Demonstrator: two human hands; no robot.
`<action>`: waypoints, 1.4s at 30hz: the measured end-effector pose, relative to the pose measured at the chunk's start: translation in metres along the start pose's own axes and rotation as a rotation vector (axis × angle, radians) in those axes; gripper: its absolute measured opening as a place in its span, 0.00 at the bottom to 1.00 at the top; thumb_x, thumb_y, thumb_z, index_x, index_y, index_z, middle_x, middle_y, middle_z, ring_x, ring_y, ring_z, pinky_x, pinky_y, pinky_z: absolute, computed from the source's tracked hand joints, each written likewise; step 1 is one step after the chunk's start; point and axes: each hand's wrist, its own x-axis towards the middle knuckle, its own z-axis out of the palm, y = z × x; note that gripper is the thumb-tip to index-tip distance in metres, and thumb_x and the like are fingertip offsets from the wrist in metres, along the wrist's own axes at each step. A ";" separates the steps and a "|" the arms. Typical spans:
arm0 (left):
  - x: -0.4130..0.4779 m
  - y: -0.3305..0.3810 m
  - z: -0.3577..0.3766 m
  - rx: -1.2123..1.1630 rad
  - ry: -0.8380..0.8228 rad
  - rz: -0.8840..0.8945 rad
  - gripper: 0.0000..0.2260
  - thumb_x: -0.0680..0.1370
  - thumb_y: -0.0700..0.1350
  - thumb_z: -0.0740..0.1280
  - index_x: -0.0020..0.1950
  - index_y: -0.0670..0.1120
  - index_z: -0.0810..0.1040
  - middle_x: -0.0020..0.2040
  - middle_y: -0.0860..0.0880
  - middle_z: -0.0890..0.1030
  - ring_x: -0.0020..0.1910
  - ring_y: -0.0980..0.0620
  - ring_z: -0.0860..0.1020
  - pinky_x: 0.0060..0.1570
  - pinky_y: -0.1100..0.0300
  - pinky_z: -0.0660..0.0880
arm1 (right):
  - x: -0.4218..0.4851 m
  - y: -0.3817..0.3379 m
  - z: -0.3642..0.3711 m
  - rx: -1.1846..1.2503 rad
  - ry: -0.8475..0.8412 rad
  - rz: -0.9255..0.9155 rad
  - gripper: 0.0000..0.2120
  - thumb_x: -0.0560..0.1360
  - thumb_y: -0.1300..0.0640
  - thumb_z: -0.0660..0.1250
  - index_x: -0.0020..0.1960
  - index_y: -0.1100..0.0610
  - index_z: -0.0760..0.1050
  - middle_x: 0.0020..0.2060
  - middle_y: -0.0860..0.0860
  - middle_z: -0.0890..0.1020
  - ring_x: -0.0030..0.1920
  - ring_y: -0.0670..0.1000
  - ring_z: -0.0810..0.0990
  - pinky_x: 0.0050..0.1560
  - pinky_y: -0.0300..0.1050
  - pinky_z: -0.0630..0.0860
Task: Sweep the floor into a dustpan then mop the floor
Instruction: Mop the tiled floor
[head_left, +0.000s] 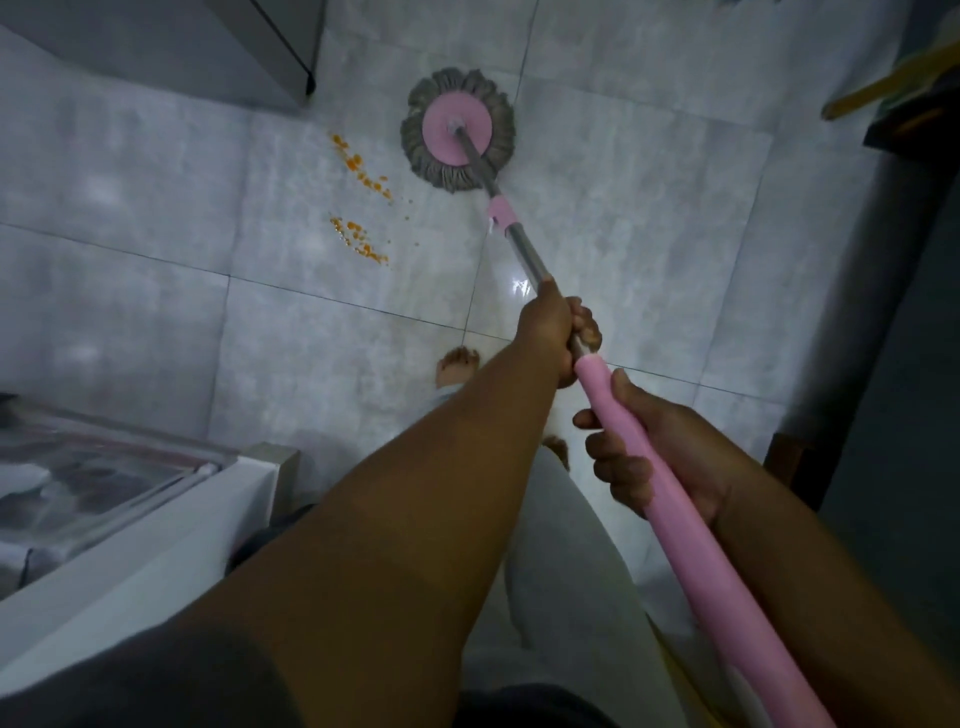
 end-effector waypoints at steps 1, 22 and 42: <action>0.007 0.019 0.001 -0.006 -0.010 0.018 0.23 0.83 0.59 0.55 0.36 0.45 0.66 0.22 0.51 0.64 0.15 0.56 0.62 0.16 0.69 0.60 | 0.011 -0.013 0.010 -0.006 0.003 -0.014 0.24 0.78 0.38 0.59 0.52 0.61 0.71 0.26 0.51 0.71 0.18 0.46 0.68 0.17 0.37 0.68; 0.045 0.137 -0.024 -0.035 -0.038 0.174 0.24 0.84 0.59 0.54 0.34 0.45 0.64 0.19 0.51 0.64 0.14 0.55 0.63 0.18 0.71 0.60 | 0.078 -0.072 0.088 -0.062 -0.103 -0.085 0.23 0.79 0.39 0.58 0.46 0.61 0.70 0.26 0.47 0.69 0.19 0.42 0.67 0.18 0.32 0.65; -0.060 -0.139 -0.059 -0.242 0.007 0.041 0.21 0.83 0.57 0.57 0.36 0.46 0.64 0.24 0.52 0.64 0.17 0.57 0.61 0.16 0.69 0.59 | -0.052 0.119 -0.047 -0.163 0.027 0.109 0.24 0.77 0.38 0.61 0.49 0.62 0.72 0.27 0.52 0.72 0.19 0.46 0.68 0.17 0.37 0.69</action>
